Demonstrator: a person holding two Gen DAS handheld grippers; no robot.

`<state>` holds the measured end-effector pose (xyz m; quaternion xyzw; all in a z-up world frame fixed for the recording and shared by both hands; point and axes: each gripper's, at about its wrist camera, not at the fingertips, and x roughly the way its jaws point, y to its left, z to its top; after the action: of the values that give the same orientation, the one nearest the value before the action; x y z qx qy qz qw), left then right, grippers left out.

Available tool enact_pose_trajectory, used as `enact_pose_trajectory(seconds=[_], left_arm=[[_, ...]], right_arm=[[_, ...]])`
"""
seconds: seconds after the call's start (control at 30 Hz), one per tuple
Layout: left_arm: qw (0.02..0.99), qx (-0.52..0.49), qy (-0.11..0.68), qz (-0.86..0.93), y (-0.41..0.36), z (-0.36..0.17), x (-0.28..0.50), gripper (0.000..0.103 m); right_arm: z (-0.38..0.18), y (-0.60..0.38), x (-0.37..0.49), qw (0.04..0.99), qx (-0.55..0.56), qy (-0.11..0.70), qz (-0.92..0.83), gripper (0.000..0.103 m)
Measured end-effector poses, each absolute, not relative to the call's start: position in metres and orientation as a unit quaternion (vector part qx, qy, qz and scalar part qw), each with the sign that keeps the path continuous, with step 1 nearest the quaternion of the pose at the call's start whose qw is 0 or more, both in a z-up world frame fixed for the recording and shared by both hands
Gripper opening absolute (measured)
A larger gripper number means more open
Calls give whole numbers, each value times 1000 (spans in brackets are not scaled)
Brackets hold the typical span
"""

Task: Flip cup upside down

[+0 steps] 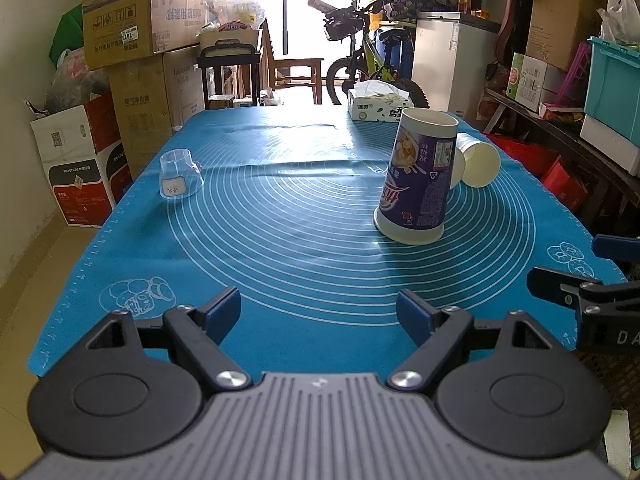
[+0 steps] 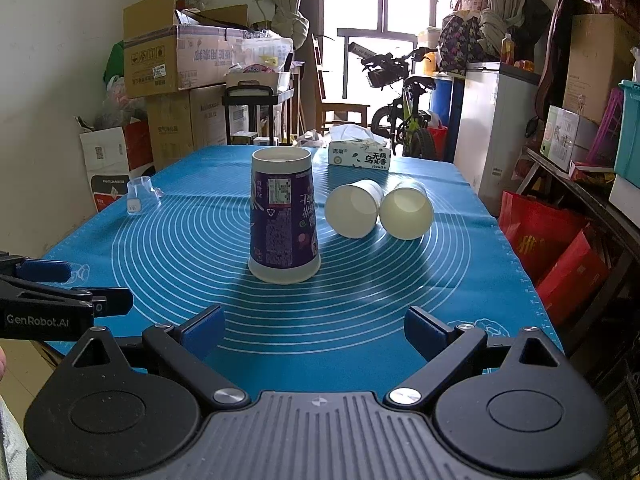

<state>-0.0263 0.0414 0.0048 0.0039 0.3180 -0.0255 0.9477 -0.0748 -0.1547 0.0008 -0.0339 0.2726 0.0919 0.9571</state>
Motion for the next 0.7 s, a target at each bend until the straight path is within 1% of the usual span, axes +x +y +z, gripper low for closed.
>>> enact_pose_trajectory(seconds=[0.67, 0.7], left_arm=[[949, 5, 314, -23, 46, 8, -26, 85], [949, 7, 313, -21, 47, 9, -26, 87]], right_arm=[[-3, -155, -73, 956, -35, 276, 92, 98], [-3, -155, -73, 956, -35, 277, 92, 98]])
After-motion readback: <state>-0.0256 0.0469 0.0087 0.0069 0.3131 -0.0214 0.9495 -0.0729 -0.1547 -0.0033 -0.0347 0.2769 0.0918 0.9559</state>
